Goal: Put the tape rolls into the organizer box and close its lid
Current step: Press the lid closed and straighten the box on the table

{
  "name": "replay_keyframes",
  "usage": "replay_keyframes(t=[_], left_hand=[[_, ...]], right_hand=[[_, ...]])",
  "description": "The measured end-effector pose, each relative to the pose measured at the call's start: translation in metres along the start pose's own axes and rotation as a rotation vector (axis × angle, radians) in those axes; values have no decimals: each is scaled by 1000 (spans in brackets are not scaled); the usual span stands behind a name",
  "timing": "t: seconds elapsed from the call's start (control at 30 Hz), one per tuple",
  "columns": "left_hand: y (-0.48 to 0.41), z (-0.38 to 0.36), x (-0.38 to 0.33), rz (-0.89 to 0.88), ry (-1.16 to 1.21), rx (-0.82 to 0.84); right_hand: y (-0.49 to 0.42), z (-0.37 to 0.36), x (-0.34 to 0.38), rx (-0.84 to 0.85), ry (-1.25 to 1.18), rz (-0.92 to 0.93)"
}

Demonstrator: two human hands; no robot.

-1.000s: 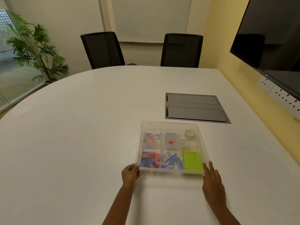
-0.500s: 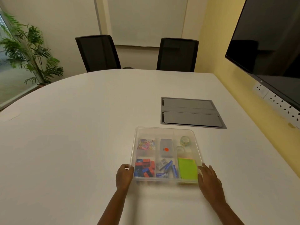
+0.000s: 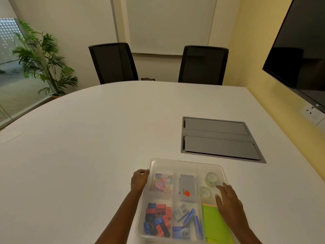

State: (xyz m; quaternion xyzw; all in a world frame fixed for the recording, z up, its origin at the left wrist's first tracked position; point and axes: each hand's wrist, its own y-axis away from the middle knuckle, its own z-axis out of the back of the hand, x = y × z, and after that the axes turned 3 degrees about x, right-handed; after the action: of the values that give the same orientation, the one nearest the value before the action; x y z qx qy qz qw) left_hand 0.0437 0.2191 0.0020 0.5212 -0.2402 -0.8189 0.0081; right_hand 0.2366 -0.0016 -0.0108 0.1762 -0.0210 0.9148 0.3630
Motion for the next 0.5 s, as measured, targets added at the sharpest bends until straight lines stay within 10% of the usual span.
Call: replay_keyframes(t=[0.5], left_hand=[[-72,-20,-24,52,16,95]], right_hand=[[-6,-16,-1,-147,-263,-23]])
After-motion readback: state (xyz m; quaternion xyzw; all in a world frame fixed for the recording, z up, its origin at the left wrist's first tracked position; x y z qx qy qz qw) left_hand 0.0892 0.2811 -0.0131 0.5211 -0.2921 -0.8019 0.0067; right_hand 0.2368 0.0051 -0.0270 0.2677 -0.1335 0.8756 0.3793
